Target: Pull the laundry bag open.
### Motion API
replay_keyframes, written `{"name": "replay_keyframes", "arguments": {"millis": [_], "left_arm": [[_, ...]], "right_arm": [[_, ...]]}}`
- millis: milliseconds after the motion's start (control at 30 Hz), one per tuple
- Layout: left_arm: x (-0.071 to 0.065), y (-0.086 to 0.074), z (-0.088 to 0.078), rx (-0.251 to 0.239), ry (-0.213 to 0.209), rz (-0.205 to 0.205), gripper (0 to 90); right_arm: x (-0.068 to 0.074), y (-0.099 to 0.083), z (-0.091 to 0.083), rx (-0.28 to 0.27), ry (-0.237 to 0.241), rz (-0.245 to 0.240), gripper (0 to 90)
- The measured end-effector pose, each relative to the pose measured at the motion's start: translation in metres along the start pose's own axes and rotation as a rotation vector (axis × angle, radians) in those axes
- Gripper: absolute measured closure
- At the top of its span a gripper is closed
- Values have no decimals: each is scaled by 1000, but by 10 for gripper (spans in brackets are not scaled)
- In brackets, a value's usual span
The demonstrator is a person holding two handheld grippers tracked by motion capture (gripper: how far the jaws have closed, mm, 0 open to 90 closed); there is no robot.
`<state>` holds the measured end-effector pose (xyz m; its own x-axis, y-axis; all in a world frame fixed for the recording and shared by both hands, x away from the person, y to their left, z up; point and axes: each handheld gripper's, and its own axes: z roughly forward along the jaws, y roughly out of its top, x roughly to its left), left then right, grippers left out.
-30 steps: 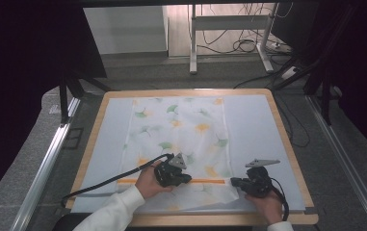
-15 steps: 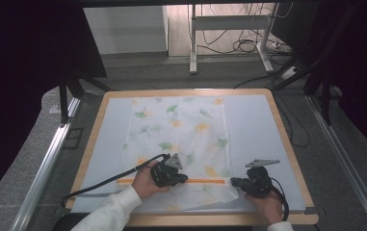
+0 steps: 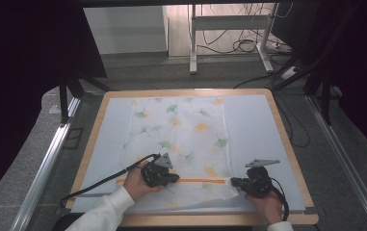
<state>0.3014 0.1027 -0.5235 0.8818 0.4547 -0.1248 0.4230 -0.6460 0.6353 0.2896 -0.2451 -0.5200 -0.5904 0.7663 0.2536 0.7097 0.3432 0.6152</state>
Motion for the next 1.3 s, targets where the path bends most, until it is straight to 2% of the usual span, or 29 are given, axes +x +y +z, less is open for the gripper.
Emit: {"name": "replay_keyframes", "arguments": {"millis": [300, 733, 767, 800, 833, 867, 900, 1300], "left_arm": [[1, -5, -5, 1, 12, 5, 900], [6, -16, -16, -9, 18, -24, 899], [7, -18, -17, 16, 59, -16, 900], [9, -21, -18, 51, 107, 13, 900], [11, -26, -19, 19, 67, -32, 900], [11, -26, -19, 19, 67, -32, 900], [16, -32, -23, 12, 41, -58, 900], [15, -32, -24, 10, 42, -61, 900]], "right_arm": [[0, 0, 0, -1, 0, -1, 896], [0, 0, 0, -1, -1, -2, 896], [0, 0, 0, -1, -1, -3, 896], [0, 0, 0, -1, -3, -2, 896], [0, 0, 0, -1, -2, -2, 896], [0, 0, 0, -1, -2, -2, 896], [0, 0, 0, -1, -1, -2, 896], [0, 0, 0, 0, -3, -5, 896]]}}
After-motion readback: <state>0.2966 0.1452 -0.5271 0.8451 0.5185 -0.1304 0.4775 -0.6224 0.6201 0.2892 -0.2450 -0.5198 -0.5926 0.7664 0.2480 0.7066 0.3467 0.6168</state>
